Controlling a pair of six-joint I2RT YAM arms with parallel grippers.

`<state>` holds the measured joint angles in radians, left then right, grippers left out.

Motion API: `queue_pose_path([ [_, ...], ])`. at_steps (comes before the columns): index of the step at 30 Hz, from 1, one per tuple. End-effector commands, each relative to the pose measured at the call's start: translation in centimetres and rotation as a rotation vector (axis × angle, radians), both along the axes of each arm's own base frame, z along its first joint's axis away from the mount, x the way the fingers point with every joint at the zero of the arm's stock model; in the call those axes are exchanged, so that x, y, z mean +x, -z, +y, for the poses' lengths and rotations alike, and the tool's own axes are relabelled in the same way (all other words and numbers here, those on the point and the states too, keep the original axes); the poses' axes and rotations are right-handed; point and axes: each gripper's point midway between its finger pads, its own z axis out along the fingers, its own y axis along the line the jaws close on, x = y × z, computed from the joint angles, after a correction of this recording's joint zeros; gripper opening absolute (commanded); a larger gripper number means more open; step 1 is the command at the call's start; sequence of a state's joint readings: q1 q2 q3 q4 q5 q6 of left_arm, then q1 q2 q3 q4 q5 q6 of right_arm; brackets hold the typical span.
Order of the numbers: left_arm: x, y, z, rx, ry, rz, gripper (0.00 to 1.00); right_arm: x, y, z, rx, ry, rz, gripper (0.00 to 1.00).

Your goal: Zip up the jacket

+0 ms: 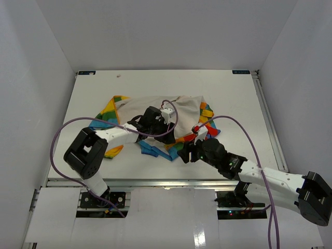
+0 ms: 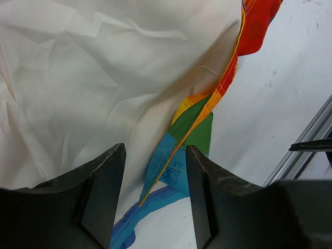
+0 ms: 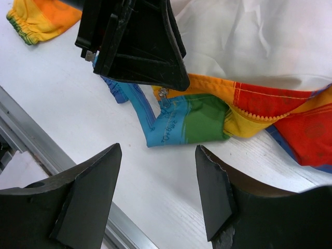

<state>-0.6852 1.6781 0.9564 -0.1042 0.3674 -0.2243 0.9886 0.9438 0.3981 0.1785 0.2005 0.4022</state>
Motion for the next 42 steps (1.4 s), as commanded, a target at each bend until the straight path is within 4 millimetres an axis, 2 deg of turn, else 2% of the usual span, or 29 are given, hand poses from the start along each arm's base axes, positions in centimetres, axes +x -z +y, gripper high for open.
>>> queue_pose_path([
  [1, -0.4, -1.5, -1.5, -0.026, 0.071, -0.018, 0.59, 0.5, 0.5, -0.5, 0.008, 0.046, -0.003, 0.65],
  [8, 0.0, -0.3, -2.5, 0.042, 0.074, -0.009, 0.58, 0.9, 0.3, -0.9, 0.047, 0.091, -0.01, 0.64],
  [13, -0.2, 0.7, -3.5, 0.07, 0.092, 0.022, 0.52, 0.8, 1.6, -1.0, 0.06, 0.113, 0.017, 0.64],
  [15, -0.1, 1.2, -3.5, 0.077, 0.082, 0.037, 0.39, 0.8, 1.7, -1.0, 0.062, 0.113, 0.019, 0.64],
  [16, -0.2, 1.2, -3.5, 0.074, 0.078, 0.042, 0.28, 0.9, 1.7, -1.0, 0.061, 0.116, 0.02, 0.64],
  [18, -0.4, 0.4, -3.9, 0.041, 0.077, 0.051, 0.11, 0.9, 1.8, -1.0, 0.064, 0.118, 0.019, 0.64],
  [20, -0.7, -1.0, -4.7, -0.022, 0.082, 0.06, 0.0, 0.9, 1.8, -1.0, 0.076, 0.12, 0.014, 0.64],
  [26, -2.0, -6.0, -6.9, -0.251, 0.12, 0.103, 0.0, 1.1, 1.1, -1.2, 0.135, 0.138, 0.001, 0.63],
  [30, -3.2, -7.2, -7.1, -0.352, 0.13, 0.138, 0.0, 1.3, 0.2, -1.6, 0.201, 0.169, -0.015, 0.6],
  [32, -3.6, -8.9, -7.2, -0.444, 0.152, 0.126, 0.0, 1.4, 0.4, -2.3, 0.222, 0.193, -0.022, 0.59],
  [34, -4.2, -8.8, -6.7, -0.485, 0.166, 0.135, 0.0, 1.5, 0.3, -2.7, 0.247, 0.209, -0.034, 0.59],
  [42, -5.3, -11.0, -6.7, -0.619, 0.246, 0.128, 0.0, 1.8, -0.7, -3.5, 0.315, 0.224, -0.065, 0.59],
])
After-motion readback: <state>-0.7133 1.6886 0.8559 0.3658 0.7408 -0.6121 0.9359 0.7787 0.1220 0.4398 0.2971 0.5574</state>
